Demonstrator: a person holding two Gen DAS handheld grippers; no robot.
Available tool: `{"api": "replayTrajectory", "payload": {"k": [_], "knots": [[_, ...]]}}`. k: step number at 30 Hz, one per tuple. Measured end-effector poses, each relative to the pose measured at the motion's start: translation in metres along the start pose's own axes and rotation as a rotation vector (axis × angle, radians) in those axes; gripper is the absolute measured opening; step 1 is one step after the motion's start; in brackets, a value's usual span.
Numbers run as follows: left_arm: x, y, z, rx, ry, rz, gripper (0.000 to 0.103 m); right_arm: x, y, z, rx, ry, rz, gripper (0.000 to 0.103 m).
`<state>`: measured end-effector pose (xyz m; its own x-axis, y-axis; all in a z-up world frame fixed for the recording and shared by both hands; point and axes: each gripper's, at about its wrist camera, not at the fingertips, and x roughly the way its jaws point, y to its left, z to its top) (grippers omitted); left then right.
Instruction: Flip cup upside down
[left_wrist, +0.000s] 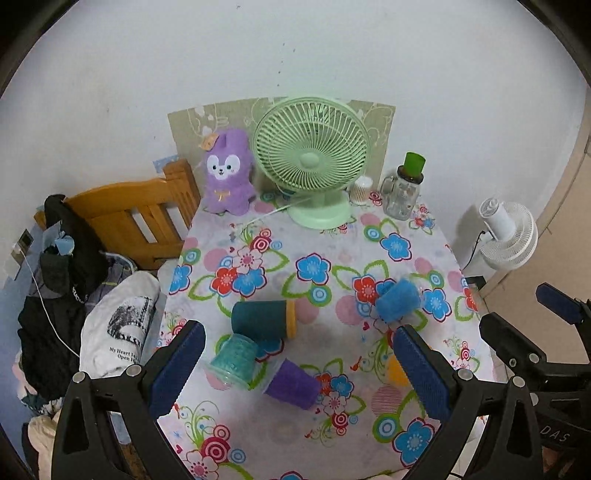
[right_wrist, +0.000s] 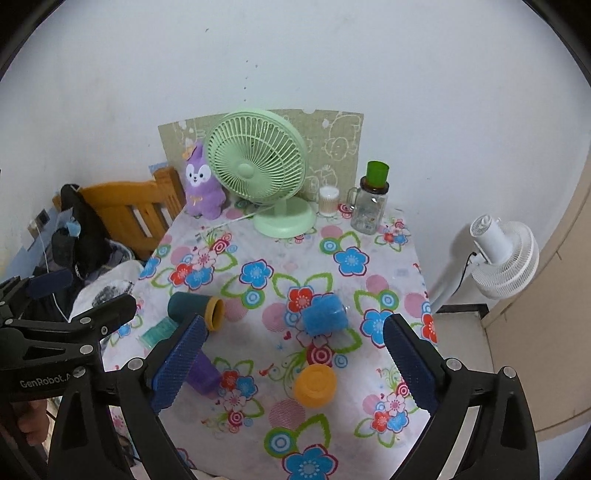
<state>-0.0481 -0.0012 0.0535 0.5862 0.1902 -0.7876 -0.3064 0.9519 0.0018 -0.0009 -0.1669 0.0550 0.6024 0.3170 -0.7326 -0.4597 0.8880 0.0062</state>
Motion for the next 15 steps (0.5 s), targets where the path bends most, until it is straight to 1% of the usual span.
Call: {"api": "replayTrajectory", "payload": {"k": [5, 8, 11, 15], "knots": [[-0.0080, 0.0056, -0.0005, -0.002, -0.019, -0.008, 0.103, -0.0035, 0.0030, -0.0025, 0.035, -0.009, -0.002, 0.099], [-0.0095, 0.0055, -0.0007, 0.006, -0.023, 0.002, 0.103, -0.0038, 0.0040, -0.0039, 0.044, -0.006, -0.008, 0.099], [-0.0101, 0.0047, -0.0015, 0.010, -0.024, 0.004, 0.103, -0.0049, 0.0041, -0.0049, 0.043, -0.014, -0.038, 0.099], [-0.0088, 0.0042, -0.0018, 0.015, -0.016, -0.002, 0.103, -0.0056, 0.0032, -0.0064, 0.052, -0.013, -0.044, 0.099]]}}
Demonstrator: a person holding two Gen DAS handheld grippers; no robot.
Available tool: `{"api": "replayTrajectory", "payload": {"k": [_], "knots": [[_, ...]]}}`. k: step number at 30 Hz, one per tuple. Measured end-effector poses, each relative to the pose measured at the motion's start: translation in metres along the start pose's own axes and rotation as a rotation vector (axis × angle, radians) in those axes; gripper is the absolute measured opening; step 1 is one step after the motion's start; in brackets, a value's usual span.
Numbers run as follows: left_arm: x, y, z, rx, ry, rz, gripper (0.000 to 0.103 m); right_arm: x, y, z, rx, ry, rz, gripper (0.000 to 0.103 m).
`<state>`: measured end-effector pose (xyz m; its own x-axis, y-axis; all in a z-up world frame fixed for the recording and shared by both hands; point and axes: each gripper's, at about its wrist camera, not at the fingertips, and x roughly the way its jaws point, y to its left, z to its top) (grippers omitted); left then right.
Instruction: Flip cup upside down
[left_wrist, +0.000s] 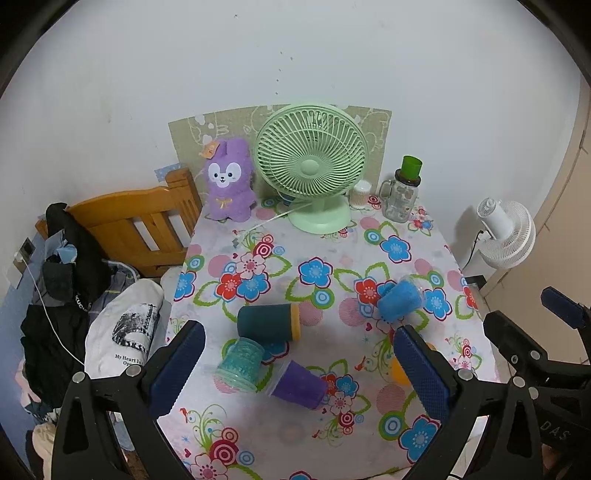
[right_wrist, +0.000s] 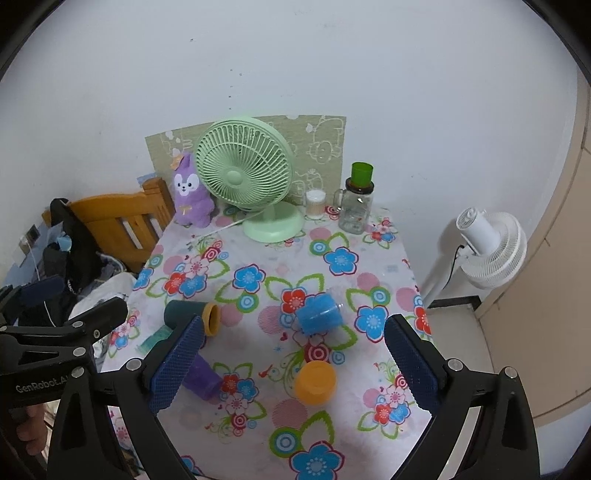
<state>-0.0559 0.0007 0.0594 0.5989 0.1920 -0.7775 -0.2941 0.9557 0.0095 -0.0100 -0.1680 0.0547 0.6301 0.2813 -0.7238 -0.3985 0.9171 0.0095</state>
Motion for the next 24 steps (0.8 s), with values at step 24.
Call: {"api": "replayTrajectory", "payload": {"k": [24], "knots": [[0.011, -0.003, -0.004, 0.013, 0.029, -0.013, 0.103, 0.008, -0.001, -0.006, 0.016, 0.036, -0.019, 0.099]]}}
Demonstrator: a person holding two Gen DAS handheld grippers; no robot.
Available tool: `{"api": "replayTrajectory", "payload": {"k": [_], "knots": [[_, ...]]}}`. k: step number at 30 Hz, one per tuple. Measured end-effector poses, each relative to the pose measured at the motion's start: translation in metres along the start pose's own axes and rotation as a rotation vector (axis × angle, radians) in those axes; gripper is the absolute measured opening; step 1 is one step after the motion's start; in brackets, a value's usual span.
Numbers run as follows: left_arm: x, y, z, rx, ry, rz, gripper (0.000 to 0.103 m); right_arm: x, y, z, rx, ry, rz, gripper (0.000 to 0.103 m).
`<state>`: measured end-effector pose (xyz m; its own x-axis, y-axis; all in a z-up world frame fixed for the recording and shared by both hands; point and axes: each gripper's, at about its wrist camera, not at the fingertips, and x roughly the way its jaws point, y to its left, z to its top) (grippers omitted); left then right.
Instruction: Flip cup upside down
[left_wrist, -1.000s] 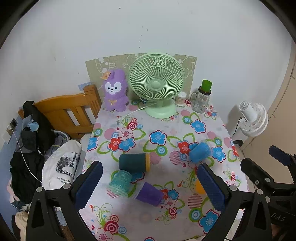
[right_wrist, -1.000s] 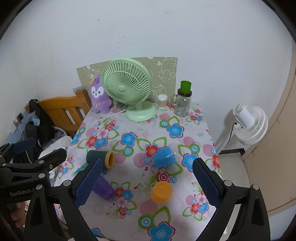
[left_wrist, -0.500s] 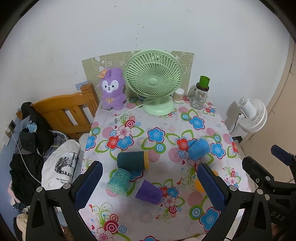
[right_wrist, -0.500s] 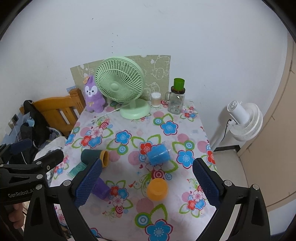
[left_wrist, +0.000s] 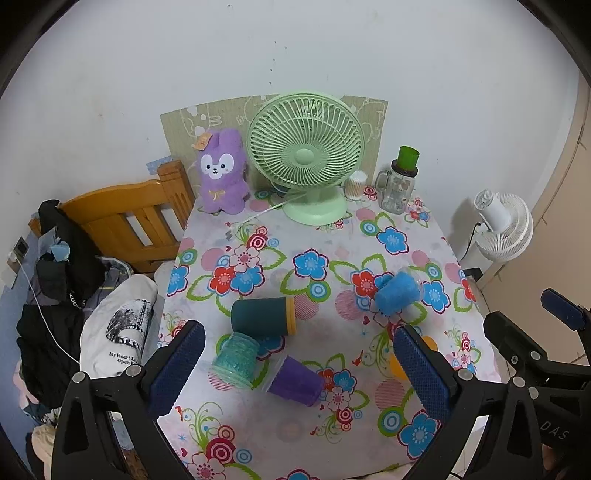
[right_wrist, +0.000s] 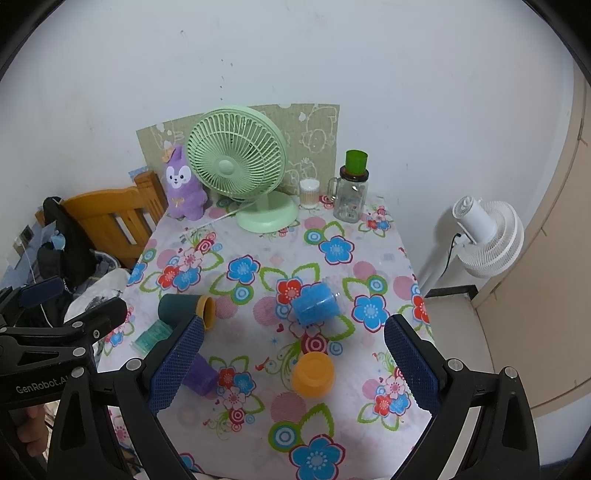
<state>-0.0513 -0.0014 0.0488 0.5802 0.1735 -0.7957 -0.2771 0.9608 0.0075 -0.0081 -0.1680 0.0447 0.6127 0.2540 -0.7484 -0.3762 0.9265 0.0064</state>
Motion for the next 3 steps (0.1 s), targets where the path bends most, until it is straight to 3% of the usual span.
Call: {"api": "replayTrajectory", "payload": {"k": [3], "knots": [[0.0064, 0.0003, -0.0002, 0.002, 0.014, -0.005, 0.103, 0.0044, -0.0016, -0.0017, 0.004, 0.010, -0.002, 0.099]]}}
